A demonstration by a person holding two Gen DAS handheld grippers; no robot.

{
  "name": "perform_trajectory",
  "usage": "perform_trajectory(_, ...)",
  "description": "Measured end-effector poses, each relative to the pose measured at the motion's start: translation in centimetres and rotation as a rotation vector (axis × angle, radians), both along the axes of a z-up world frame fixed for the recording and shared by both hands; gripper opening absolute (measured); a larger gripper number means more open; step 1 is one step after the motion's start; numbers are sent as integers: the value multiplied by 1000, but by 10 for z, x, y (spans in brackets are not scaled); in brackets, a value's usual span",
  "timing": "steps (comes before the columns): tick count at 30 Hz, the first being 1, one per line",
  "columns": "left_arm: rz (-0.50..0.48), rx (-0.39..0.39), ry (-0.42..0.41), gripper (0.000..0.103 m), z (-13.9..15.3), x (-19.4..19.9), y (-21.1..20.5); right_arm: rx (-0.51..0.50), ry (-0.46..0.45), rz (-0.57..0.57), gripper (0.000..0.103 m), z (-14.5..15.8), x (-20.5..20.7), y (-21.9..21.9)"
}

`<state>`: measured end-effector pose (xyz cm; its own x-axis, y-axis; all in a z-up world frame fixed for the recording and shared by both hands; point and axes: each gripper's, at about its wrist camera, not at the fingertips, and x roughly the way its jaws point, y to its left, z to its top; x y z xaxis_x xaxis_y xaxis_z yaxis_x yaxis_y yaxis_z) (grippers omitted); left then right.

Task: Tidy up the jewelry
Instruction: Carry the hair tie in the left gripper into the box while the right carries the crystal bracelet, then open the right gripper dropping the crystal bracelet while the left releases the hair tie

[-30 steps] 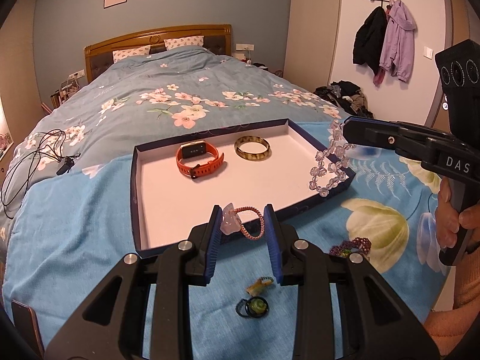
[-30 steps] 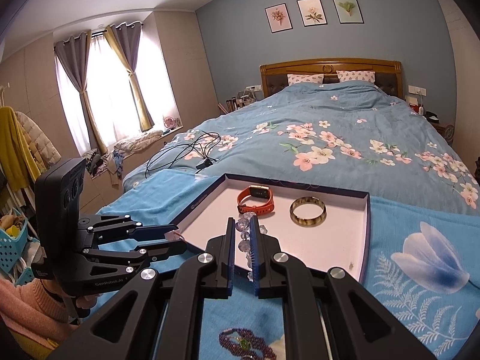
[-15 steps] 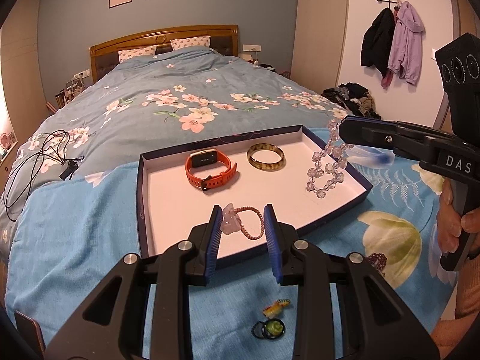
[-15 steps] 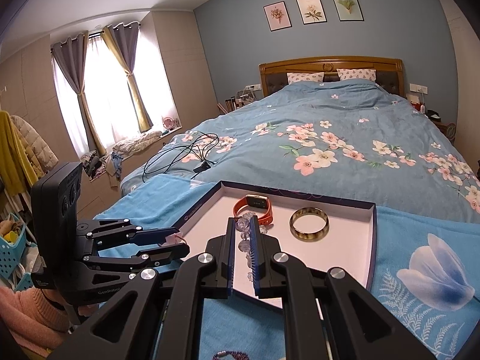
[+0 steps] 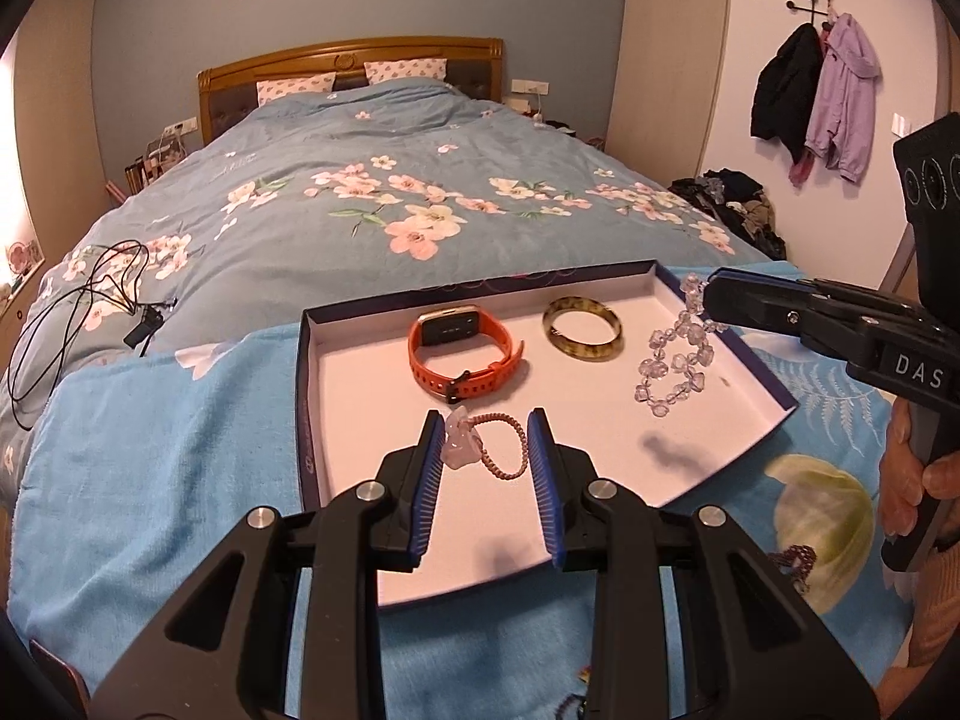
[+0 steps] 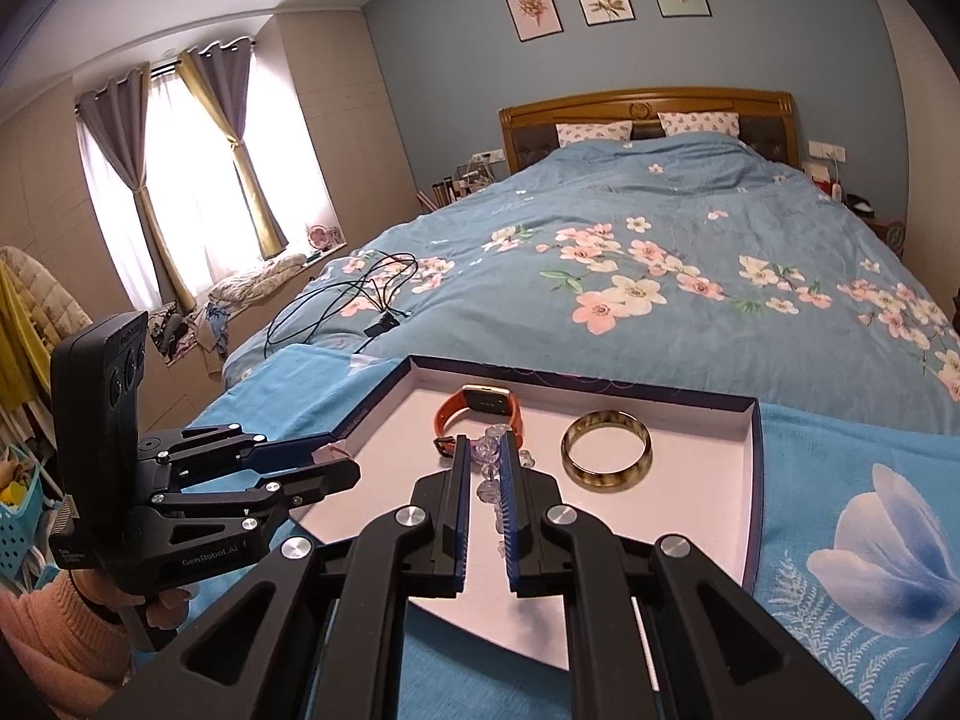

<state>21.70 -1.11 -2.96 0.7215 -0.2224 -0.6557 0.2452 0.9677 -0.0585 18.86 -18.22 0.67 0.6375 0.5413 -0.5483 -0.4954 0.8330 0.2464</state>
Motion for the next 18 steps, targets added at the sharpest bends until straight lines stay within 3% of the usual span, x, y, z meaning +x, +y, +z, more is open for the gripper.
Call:
perform_trajectory(11, 10, 10, 71, 29, -19, 34, -4, 52, 63, -3, 8, -12, 27, 4)
perform_trajectory(18, 27, 21, 115, 29, -35, 52, -7, 24, 111, -19, 8, -25, 40, 3)
